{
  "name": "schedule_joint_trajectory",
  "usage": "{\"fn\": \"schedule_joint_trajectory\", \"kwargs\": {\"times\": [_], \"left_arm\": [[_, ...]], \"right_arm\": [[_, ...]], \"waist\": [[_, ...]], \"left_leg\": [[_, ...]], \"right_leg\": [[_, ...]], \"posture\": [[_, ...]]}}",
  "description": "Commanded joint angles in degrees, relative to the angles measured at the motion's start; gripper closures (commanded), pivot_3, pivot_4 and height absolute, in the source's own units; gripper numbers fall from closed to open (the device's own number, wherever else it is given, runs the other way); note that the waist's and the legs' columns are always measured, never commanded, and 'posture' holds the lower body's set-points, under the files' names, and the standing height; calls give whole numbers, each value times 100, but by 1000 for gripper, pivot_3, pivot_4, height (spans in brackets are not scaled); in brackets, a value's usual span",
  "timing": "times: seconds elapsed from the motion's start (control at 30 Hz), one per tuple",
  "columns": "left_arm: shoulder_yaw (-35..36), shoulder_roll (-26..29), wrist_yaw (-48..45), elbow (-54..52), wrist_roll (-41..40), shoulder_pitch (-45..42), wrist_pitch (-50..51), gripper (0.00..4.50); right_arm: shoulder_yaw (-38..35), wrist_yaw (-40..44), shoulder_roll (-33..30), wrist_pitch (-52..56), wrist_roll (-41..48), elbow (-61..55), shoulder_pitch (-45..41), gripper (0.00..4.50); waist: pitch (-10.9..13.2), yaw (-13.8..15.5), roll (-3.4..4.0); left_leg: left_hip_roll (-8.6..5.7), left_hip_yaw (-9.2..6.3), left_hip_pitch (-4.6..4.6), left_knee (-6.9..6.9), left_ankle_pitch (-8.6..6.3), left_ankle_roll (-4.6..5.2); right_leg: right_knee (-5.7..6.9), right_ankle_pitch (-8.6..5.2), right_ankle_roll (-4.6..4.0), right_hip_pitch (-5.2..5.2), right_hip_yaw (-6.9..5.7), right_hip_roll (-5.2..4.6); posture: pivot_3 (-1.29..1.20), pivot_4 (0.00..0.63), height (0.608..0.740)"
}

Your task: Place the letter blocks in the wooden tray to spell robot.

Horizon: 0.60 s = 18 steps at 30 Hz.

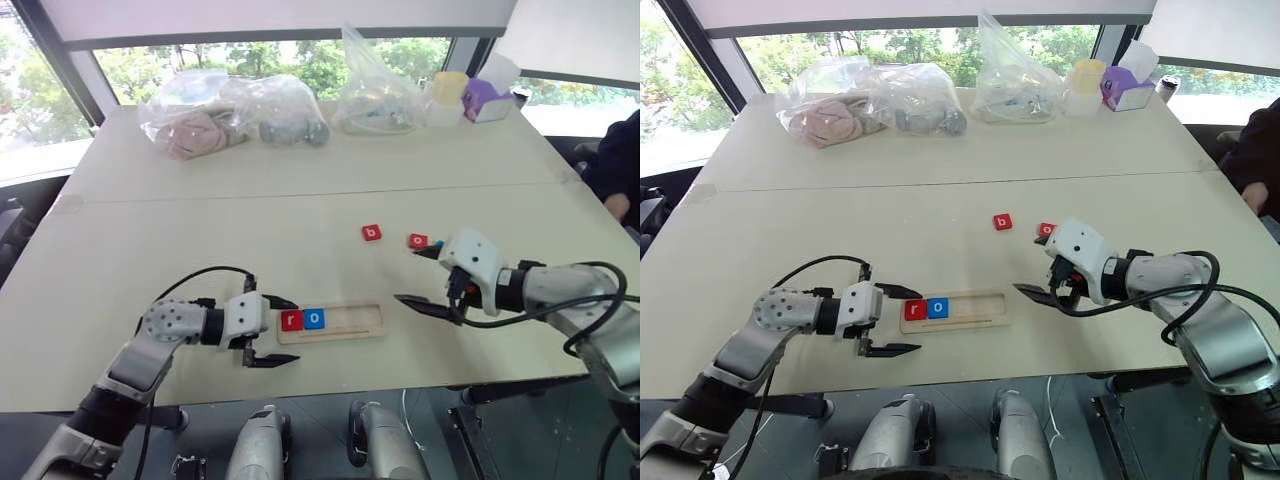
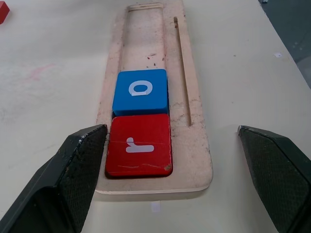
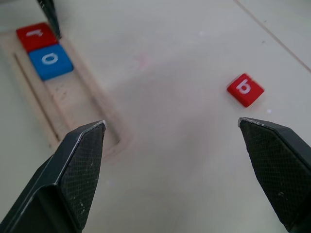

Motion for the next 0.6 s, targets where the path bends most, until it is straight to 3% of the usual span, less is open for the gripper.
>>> {"fn": "schedule_joint_trajectory", "kwargs": {"times": [0.03, 0.33, 0.47, 0.6], "left_arm": [[237, 74, 161, -99, -131, 116, 351, 49], [1343, 532, 466, -1312, -1149, 455, 1719, 49], [1738, 745, 623, -1912, -1655, 521, 2408, 49], [1929, 802, 797, -2344, -1992, 574, 2853, 49]], "right_arm": [[35, -365, 420, 52, -5, 137, -288, 0], [675, -1795, 2016, 609, -695, 1588, -1300, 0], [637, -2891, 2954, 936, -1131, 2353, -1736, 0], [518, -3403, 3430, 1028, -1348, 2763, -1948, 0]], "waist": [[1, -1, 0], [8, -36, -7], [8, -53, -5], [9, -40, -4]], "left_leg": [[0, 0, -3, 0, 1, 2], [0, 0, -44, 0, 10, 16], [-5, 2, -52, 0, 10, 17], [-8, 3, -54, 0, 11, 16]], "right_leg": [[1, 0, 0, -4, 0, 1], [19, 12, -16, -43, -1, 5], [22, 18, -24, -51, -1, 11], [22, 19, -24, -49, -1, 9]], "posture": [[0, 150, 740], [0, 150, 740], [0, 150, 740], [0, 150, 740]]}}
